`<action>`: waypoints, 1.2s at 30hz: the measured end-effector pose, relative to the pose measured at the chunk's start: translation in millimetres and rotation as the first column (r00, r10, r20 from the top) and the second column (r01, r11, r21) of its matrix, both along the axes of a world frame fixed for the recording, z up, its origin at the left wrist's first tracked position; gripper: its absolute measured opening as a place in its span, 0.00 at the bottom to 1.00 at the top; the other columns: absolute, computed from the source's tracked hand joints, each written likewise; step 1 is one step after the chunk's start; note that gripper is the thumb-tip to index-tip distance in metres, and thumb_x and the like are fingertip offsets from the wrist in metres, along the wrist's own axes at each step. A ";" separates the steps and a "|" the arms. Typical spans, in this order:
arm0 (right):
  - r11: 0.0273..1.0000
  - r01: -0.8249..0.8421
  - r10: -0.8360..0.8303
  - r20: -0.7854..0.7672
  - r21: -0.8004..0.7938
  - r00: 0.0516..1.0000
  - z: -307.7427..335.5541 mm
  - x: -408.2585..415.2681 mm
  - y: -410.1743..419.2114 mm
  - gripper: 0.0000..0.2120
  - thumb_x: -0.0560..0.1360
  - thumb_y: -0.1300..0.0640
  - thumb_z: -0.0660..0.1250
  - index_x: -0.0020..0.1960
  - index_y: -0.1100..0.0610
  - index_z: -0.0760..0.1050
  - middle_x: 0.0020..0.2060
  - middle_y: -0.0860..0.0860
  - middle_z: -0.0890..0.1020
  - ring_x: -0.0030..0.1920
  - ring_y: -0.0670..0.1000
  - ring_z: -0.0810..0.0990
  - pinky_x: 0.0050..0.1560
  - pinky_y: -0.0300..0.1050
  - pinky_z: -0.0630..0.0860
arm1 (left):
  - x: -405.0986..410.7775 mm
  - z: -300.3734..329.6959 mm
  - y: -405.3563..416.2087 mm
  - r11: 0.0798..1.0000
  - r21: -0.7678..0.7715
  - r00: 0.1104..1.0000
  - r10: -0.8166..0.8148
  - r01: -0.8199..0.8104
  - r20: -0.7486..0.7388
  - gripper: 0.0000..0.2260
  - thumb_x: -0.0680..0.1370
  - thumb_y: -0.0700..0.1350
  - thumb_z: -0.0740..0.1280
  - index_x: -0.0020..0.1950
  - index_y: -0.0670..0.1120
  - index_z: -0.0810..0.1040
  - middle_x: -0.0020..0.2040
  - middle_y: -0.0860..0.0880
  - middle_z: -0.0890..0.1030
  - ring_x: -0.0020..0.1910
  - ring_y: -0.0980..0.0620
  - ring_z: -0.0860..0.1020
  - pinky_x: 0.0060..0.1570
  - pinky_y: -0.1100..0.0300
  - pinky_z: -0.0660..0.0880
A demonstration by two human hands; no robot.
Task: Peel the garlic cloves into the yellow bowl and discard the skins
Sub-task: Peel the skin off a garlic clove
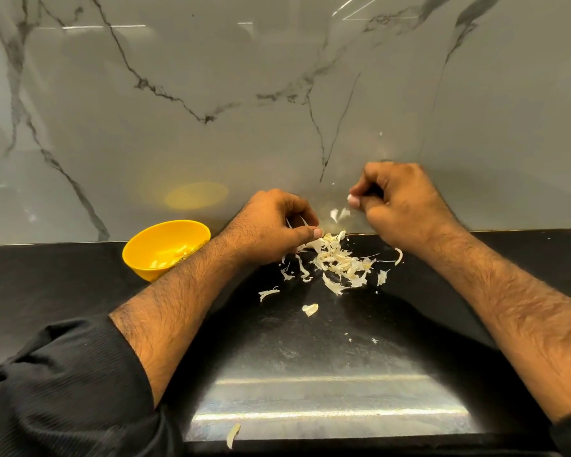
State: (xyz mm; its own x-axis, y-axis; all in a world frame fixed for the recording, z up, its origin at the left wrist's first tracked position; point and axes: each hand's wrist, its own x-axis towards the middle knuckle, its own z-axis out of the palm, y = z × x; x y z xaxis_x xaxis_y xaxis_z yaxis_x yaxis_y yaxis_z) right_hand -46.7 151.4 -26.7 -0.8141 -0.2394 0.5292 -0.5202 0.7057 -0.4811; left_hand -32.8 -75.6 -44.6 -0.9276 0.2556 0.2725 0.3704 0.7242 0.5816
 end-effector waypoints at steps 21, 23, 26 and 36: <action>0.800 -0.179 0.492 0.455 -0.573 0.742 -9.8 -14.5 11.8 0.12 0.73 0.62 0.74 0.54 0.66 0.83 0.46 0.62 0.87 0.43 0.56 0.84 0.45 0.48 0.85 | -0.5 3.1 -6.6 0.989 0.147 0.993 0.004 0.013 -0.116 0.07 0.79 0.50 0.76 0.54 0.50 0.87 0.44 0.55 0.86 0.41 0.58 0.85 0.46 0.52 0.86; 0.791 -0.179 0.496 0.441 -0.585 0.748 -9.5 -14.8 10.6 0.12 0.73 0.61 0.75 0.54 0.65 0.83 0.46 0.62 0.87 0.43 0.56 0.84 0.45 0.49 0.84 | 2.4 5.4 -4.5 0.983 0.177 0.989 -0.018 0.045 -0.147 0.07 0.80 0.50 0.76 0.53 0.49 0.87 0.43 0.55 0.86 0.40 0.58 0.85 0.45 0.54 0.86; 0.791 -0.183 0.488 0.421 -0.584 0.764 -8.8 -13.2 7.9 0.12 0.73 0.60 0.76 0.54 0.64 0.84 0.47 0.63 0.87 0.43 0.57 0.84 0.46 0.50 0.85 | 6.2 6.3 0.1 0.980 0.181 0.980 -0.051 0.087 -0.193 0.06 0.80 0.48 0.76 0.53 0.48 0.87 0.43 0.54 0.86 0.39 0.57 0.85 0.43 0.57 0.85; 0.842 -0.210 0.444 0.419 -0.497 0.792 -8.5 -5.7 0.7 0.08 0.74 0.62 0.76 0.51 0.64 0.84 0.41 0.60 0.87 0.38 0.53 0.86 0.37 0.43 0.84 | 3.8 0.0 3.6 0.989 0.090 0.974 -0.098 0.119 -0.205 0.04 0.82 0.44 0.73 0.54 0.46 0.87 0.40 0.54 0.86 0.38 0.58 0.85 0.42 0.62 0.82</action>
